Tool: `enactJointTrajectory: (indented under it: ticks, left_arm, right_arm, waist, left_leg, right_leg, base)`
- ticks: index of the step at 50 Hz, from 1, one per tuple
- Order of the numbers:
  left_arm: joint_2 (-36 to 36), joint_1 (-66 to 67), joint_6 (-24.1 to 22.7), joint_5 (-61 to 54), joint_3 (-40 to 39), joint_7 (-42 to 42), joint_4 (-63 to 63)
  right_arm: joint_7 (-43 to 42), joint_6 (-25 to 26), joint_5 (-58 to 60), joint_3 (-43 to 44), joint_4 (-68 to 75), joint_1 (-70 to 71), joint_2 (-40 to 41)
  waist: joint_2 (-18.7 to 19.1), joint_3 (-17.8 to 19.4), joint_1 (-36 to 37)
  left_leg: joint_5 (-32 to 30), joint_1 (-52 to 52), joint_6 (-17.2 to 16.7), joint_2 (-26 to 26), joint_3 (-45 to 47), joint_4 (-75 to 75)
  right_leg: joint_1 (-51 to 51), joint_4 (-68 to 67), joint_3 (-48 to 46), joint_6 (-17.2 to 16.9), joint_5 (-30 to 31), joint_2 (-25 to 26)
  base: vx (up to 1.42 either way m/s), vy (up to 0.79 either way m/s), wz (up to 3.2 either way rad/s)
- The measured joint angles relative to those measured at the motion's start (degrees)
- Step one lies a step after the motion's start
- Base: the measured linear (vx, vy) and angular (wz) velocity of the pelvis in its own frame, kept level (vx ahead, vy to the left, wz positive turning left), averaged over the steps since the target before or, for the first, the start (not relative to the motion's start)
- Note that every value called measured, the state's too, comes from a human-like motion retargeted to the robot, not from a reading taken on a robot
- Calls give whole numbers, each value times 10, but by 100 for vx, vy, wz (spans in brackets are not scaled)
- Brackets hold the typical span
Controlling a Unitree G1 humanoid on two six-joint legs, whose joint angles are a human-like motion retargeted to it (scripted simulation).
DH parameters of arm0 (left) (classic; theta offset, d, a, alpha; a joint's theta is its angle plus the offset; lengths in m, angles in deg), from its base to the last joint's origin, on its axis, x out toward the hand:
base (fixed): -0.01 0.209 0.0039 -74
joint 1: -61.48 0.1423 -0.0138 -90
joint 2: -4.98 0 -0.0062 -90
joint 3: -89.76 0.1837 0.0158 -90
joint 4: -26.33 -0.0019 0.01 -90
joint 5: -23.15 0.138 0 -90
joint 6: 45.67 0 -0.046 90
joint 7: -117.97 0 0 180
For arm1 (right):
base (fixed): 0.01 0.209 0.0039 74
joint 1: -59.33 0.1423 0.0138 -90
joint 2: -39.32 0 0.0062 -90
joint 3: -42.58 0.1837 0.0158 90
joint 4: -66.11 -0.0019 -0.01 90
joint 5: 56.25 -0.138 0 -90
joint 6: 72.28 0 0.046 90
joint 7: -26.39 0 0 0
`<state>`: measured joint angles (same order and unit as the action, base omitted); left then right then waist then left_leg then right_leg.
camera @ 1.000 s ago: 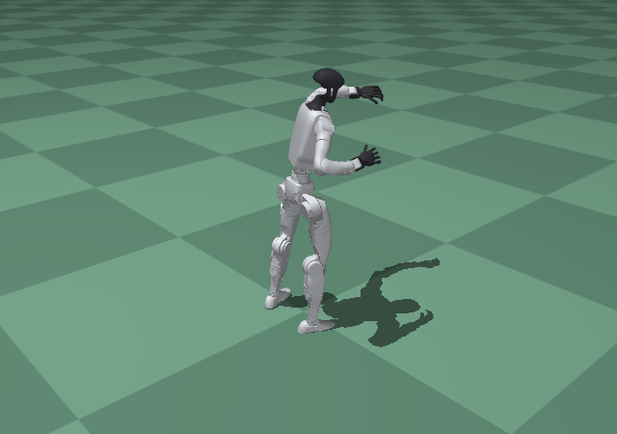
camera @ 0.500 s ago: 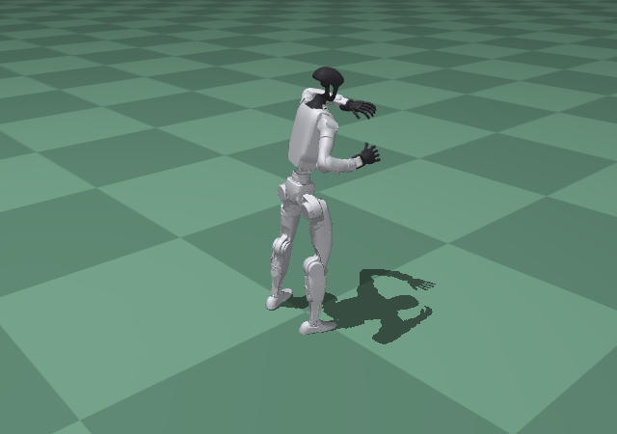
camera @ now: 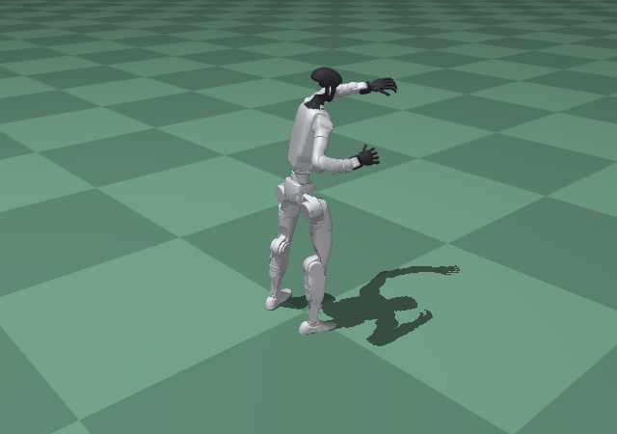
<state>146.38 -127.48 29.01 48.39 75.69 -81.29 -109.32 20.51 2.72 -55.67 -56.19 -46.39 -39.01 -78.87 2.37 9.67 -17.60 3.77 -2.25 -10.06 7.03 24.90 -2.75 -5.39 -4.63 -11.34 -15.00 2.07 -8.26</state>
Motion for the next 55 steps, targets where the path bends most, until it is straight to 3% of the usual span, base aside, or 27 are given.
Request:
enactJointTrajectory:
  ticks: [5,10,15,20,25,32,36,40,46,51,55]
  left_arm:
    - [-11,-7,-13,20,-3,-37,218]
    - [25,77,-34,18,-45,-45,447]
    - [90,205,-54,11,-87,-41,542]
    - [145,306,-58,1,-117,-12,454]
    - [159,338,-50,25,-147,19,240]
    - [101,188,-10,20,-63,8,-65]
    - [34,59,-3,-10,0,-3,-112]
    - [-22,-25,-4,-16,27,-15,-20]
    - [-62,-34,-17,-8,15,-17,258]
    - [-33,31,-38,-20,3,-4,469]
    - [33,114,-56,-33,-2,-4,541]
  right_arm:
    - [2,4,-11,1,-1,-3,9]
    - [3,9,-9,2,-5,-4,15]
    - [-2,3,-10,4,-9,-7,18]
    - [0,-3,-15,5,-12,-15,20]
    - [7,-10,-20,-1,-14,-13,-2]
    - [2,-13,-18,-17,-16,-6,-39]
    - [2,-11,-18,-21,-14,-6,-41]
    - [7,-3,-23,-25,-11,-6,-33]
    - [11,11,-24,-34,-6,1,-22]
    - [8,16,-21,-34,-7,7,-13]
    - [-1,9,-24,-26,-11,2,0]
  waist:
    - [-7,-2,9]
    - [-12,-2,37]
    - [-14,1,71]
    - [-15,0,96]
    - [-4,-1,91]
    - [6,-6,54]
    - [-2,-8,40]
    - [-14,-9,35]
    - [-25,-10,49]
    - [-26,-11,73]
    - [-25,-11,94]
  left_leg:
    - [1,1,0,-4,-10,0]
    - [8,1,3,-6,-7,10]
    - [16,-1,6,-7,6,24]
    - [19,-4,6,-4,21,31]
    - [16,-8,4,2,31,26]
    - [0,-4,-1,9,25,4]
    - [-9,3,-5,10,10,-8]
    - [-15,11,-9,7,-8,-16]
    - [-13,16,-10,-3,-28,-14]
    - [-6,12,-7,-9,-30,-7]
    - [0,7,-5,-9,-20,-1]
  right_leg:
    - [0,-10,-8,0,-5,-7]
    - [2,-12,-2,0,-6,-11]
    - [2,-11,12,0,-4,-12]
    - [-1,-10,27,0,-2,-8]
    - [-5,-8,34,0,1,2]
    - [-8,3,21,0,9,15]
    - [-9,8,4,0,11,15]
    - [-9,7,-13,0,11,10]
    - [-6,-4,-30,0,2,-5]
    - [-3,-15,-28,0,-5,-14]
    - [-2,-16,-17,0,-6,-14]
  base:
    - [1,2,14]
    - [0,0,0]
    - [1,0,-23]
    - [0,-2,-27]
    - [-1,-2,-13]
    - [-1,-1,6]
    - [-3,0,33]
    - [-2,4,42]
    - [1,5,33]
    - [0,0,0]
    - [2,-1,-18]
